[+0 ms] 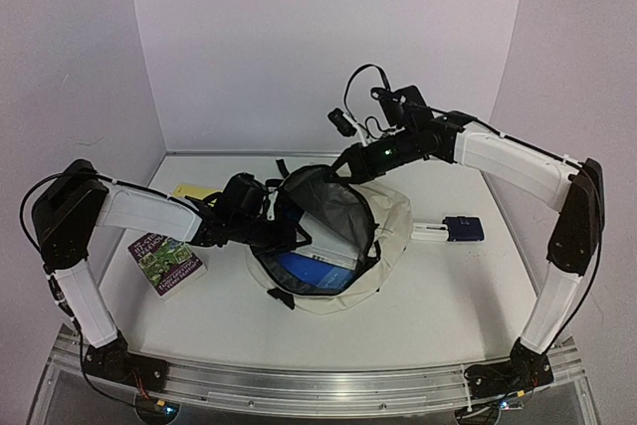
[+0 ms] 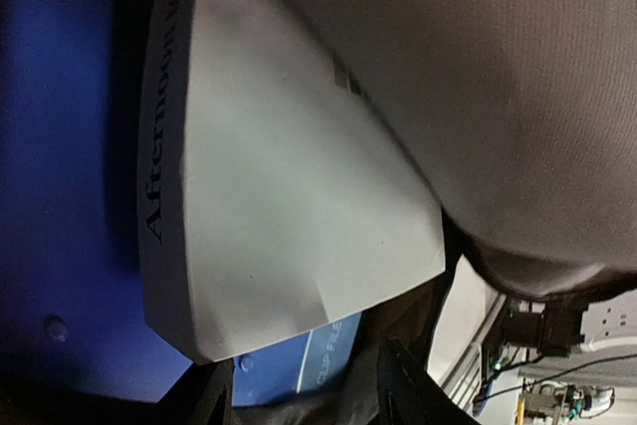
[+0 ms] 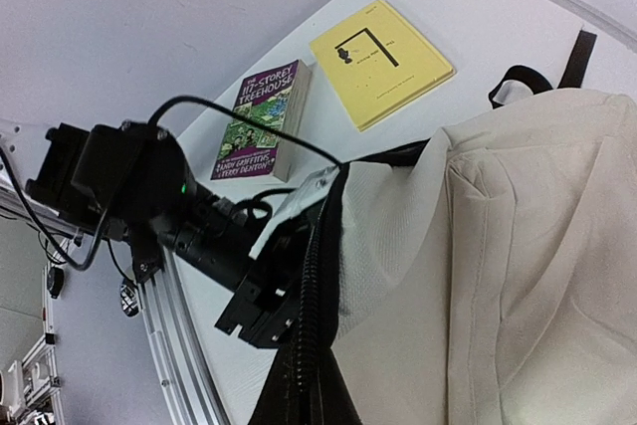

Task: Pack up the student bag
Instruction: Place the book in the student bag.

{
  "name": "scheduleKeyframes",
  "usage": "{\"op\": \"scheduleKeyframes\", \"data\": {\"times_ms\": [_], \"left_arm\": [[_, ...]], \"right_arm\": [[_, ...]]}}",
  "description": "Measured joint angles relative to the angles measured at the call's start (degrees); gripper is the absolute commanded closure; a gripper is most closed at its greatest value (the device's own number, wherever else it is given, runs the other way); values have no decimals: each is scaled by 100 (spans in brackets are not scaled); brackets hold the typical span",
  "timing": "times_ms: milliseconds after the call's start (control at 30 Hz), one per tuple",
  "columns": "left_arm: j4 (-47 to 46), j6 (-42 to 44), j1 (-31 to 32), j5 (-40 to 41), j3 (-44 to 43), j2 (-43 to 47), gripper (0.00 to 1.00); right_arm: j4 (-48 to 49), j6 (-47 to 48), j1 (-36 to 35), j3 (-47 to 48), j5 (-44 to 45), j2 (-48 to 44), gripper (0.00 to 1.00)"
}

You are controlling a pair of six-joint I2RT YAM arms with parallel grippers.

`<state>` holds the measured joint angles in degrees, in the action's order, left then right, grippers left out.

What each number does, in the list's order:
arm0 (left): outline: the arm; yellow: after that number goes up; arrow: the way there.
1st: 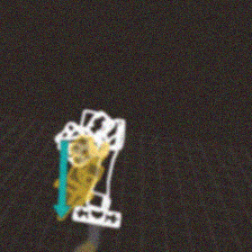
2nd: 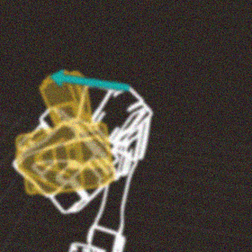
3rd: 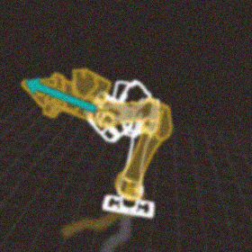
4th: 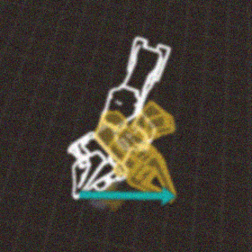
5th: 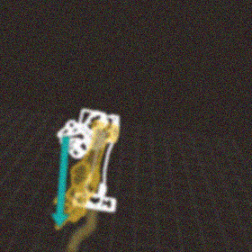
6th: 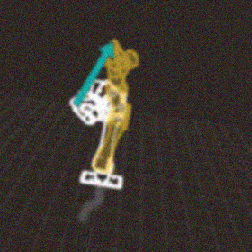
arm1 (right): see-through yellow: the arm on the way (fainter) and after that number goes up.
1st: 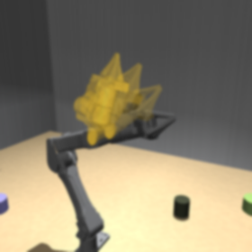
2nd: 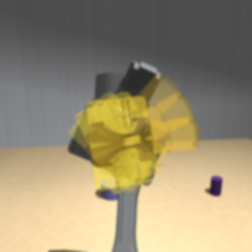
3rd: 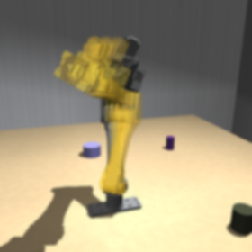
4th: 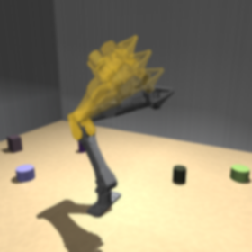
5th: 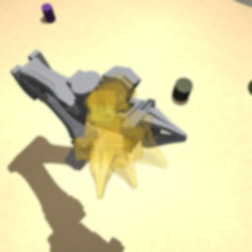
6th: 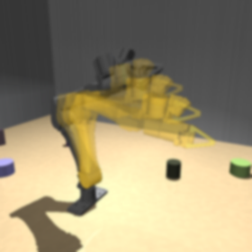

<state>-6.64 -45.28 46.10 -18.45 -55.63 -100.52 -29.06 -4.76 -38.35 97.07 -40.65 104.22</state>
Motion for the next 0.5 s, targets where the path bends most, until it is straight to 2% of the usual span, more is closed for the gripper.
{"op": "scheduleKeyframes", "data": {"times_ms": [233, 400, 500], "left_arm": [[-65, 28, -243, 49, -803, -754, 51], [-66, 43, -383, 78, -1005, -993, 47], [122, 60, -592, 129, -1434, -1244, 46]], "right_arm": [[-56, -14, 3, 2, -69, 4, 100], [-87, -67, 4, 182, -67, 145, 100], [-102, -131, 4, 382, -78, 297, 100]]}}
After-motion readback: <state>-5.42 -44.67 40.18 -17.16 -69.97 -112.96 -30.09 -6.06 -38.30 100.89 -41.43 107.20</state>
